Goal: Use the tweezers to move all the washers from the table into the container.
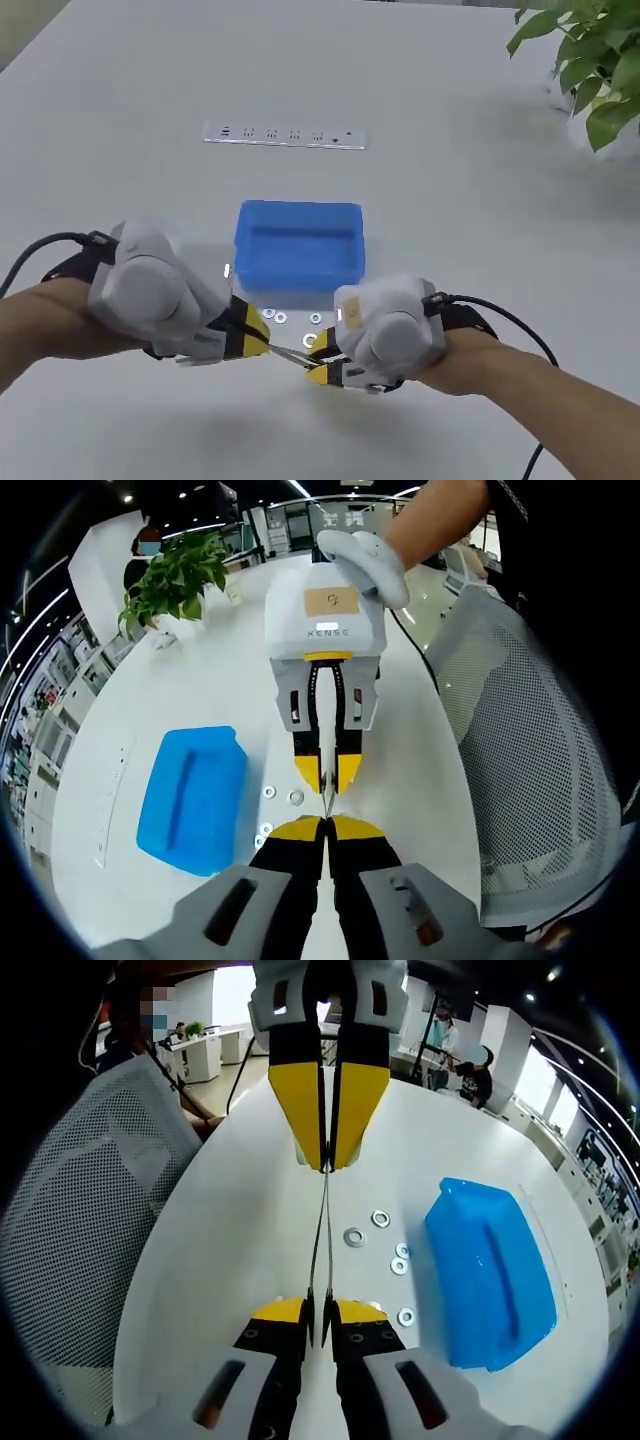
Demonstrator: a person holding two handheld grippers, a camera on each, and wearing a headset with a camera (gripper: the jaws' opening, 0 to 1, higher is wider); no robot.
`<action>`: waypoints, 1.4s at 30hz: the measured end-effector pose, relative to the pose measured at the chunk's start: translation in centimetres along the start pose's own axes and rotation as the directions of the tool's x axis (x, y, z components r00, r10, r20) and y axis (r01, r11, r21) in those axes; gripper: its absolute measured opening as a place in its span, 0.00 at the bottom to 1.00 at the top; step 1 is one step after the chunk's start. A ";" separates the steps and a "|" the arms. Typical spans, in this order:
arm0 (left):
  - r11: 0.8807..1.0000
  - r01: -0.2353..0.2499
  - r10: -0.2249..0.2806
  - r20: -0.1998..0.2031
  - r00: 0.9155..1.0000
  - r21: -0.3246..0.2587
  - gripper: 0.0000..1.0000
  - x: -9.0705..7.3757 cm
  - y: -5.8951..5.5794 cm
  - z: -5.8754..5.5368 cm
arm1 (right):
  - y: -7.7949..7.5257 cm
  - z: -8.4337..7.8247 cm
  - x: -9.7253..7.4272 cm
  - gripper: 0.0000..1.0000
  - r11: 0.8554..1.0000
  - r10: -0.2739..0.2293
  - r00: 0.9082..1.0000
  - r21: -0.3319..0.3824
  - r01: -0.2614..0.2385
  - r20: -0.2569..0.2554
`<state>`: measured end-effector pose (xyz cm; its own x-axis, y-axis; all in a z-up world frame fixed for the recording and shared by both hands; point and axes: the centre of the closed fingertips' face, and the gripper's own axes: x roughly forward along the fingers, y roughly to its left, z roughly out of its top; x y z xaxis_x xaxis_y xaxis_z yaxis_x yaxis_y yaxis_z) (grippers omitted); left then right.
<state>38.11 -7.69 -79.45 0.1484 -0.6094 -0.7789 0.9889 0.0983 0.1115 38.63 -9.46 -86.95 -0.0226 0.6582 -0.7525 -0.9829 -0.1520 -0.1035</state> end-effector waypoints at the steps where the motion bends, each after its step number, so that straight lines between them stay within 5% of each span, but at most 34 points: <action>1: 1.000 0.001 -0.001 0.009 1.000 -0.001 0.06 -0.2 0.0 0.3 | -0.1 0.1 0.0 0.11 1.000 -0.002 1.000 0.000 0.002 0.003; 21: 0.998 0.043 -0.045 0.050 0.998 0.042 0.06 0.4 -0.4 3.3 | 0.6 0.8 0.2 0.11 0.999 0.003 0.999 0.035 -0.005 0.042; 34: 0.997 0.056 -0.060 0.074 0.995 0.053 0.06 1.3 -0.6 4.2 | 0.8 0.2 0.1 0.11 0.999 0.007 0.999 0.047 -0.009 0.043; 42: 0.997 0.055 -0.059 0.063 0.996 0.054 0.08 1.5 -0.6 3.7 | 0.9 0.2 0.0 0.11 0.999 0.008 0.999 0.038 -0.009 0.038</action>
<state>37.79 -11.63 -78.41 0.0904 -0.6628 -0.7433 0.9946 0.0219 0.1013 37.69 -9.43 -86.89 -0.0370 0.6843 -0.7282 -0.9889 -0.1300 -0.0719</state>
